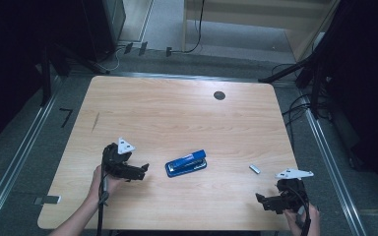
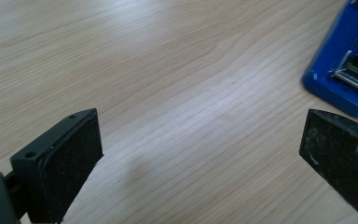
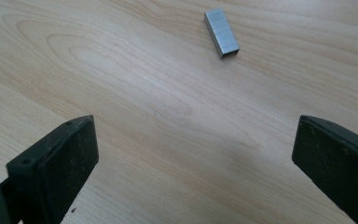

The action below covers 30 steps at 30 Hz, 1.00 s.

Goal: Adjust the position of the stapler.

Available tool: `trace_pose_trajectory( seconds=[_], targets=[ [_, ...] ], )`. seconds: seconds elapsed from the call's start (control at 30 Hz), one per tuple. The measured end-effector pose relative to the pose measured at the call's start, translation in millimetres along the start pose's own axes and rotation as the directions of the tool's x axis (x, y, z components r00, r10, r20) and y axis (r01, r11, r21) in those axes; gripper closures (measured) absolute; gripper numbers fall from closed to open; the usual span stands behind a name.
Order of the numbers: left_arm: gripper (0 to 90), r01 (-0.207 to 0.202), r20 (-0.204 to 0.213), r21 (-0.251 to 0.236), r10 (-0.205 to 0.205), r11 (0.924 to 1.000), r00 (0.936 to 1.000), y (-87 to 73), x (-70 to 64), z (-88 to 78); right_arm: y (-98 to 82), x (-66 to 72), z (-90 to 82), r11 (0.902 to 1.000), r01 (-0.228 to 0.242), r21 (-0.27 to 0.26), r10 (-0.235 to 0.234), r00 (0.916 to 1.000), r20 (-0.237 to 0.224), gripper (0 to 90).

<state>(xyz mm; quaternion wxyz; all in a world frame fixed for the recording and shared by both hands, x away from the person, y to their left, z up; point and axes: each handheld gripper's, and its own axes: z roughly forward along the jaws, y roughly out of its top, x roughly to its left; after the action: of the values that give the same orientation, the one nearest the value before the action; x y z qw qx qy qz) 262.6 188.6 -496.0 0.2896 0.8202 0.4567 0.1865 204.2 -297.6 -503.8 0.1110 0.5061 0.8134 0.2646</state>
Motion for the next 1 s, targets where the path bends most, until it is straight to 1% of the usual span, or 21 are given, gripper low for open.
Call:
trace_pose_trajectory(
  seconds=[0.07,0.13,0.17,0.23,0.27,0.37,0.47,0.5,0.53,0.57,0.6,0.73,0.8,0.83,0.87,0.9,0.93,0.97,1.0],
  targets=[
    [0.0,-0.016,0.009,-0.004,0.016,0.9999,0.9998,2.8,-4.7,0.7,-0.4,-0.8,1.6,1.0000,0.001,0.008,0.000,1.0000,-0.007,0.7],
    [0.0,-0.023,0.024,-0.014,0.023,0.9996,0.9994,5.7,-8.7,1.0,-0.3,-0.7,2.4,1.0000,0.006,0.008,-0.006,0.9999,-0.011,0.7],
    [0.0,-0.024,0.036,-0.020,0.024,0.9995,0.9991,7.3,-10.7,1.5,0.0,-0.4,2.6,0.9999,0.007,0.009,-0.007,0.9999,-0.009,0.7],
    [0.0,-0.041,0.051,-0.020,0.042,0.9990,0.9978,10.8,-14.9,3.4,0.9,-0.6,3.6,0.9995,0.030,0.011,-0.030,0.9995,0.007,0.0],
    [0.0,-0.048,0.057,-0.022,0.049,0.9986,0.9972,12.7,-17.4,4.9,1.6,-1.0,4.5,0.9996,0.028,0.010,-0.028,0.9995,0.011,0.0],
    [0.0,-0.069,0.070,-0.032,0.071,0.9971,0.9950,19.2,-25.7,8.6,1.7,-1.3,8.4,0.9998,0.014,0.014,-0.014,0.9999,0.000,0.0],
    [0.0,-0.093,0.095,-0.044,0.096,0.9947,0.9908,26.2,-35.0,11.2,-1.5,0.9,11.5,0.9990,0.026,0.035,-0.026,0.9996,-0.009,0.0],
    [0.0,-0.102,0.102,-0.052,0.107,0.9934,0.9891,29.0,-38.9,12.7,-2.9,1.4,11.9,0.9987,0.030,0.042,-0.030,0.9995,-0.008,0.0],
    [0.0,-0.118,0.112,-0.052,0.123,0.9917,0.9860,32.8,-43.8,15.0,-5.7,1.4,11.3,0.9982,0.036,0.048,-0.036,0.9994,0.000,0.0],
    [0.0,-0.118,0.112,-0.052,0.123,0.9917,0.9860,32.8,-43.8,15.0,-5.7,1.4,11.3,0.9982,0.036,0.048,-0.036,0.9994,0.000,0.0],
    [0.0,-0.122,0.123,-0.051,0.128,0.9912,0.9842,34.8,-46.4,17.0,-7.0,0.9,10.6,0.9983,0.030,0.049,-0.030,0.9995,0.004,0.0],
    [0.0,-0.149,0.140,-0.048,0.154,0.9877,0.9780,41.6,-56.5,24.8,-13.5,-1.2,6.9,0.9985,0.023,0.050,-0.023,0.9996,0.013,0.0],
    [0.0,-0.168,0.152,-0.040,0.172,0.9850,0.9733,44.8,-61.9,28.2,-16.9,-1.2,4.9,0.9986,0.020,0.050,-0.020,0.9997,0.013,0.0],
    [0.0,-0.172,0.155,-0.042,0.176,0.9843,0.9721,46.2,-64.8,29.8,-18.5,-0.8,3.5,0.9986,0.020,0.050,-0.020,0.9997,0.014,0.0],
    [0.0,-0.179,0.164,-0.044,0.184,0.9829,0.9692,47.6,-67.3,31.2,-20.0,-0.4,2.2,0.9989,0.018,0.044,-0.019,0.9998,0.010,0.0],
    [4.5,-0.185,0.176,-0.045,0.190,0.9817,0.9659,48.9,-69.4,31.9,-21.3,0.5,0.8,0.9989,0.015,0.045,-0.015,0.9998,0.013,0.0],
    [11.4,-0.191,0.174,-0.047,0.196,0.9805,0.9651,50.2,-71.9,32.9,-22.6,0.9,-0.2,0.9988,0.020,0.045,-0.021,0.9997,0.011,0.0],
    [15.3,-0.195,0.174,-0.050,0.201,0.9795,0.9640,51.4,-74.1,34.3,-23.8,1.5,-0.9,0.9988,0.020,0.045,-0.021,0.9998,0.008,0.0],
    [15.8,-0.205,0.179,-0.049,0.211,0.9774,0.9609,52.5,-75.9,35.8,-24.9,1.6,-1.5,0.9987,0.022,0.046,-0.022,0.9997,0.009,0.0]
  ],
)
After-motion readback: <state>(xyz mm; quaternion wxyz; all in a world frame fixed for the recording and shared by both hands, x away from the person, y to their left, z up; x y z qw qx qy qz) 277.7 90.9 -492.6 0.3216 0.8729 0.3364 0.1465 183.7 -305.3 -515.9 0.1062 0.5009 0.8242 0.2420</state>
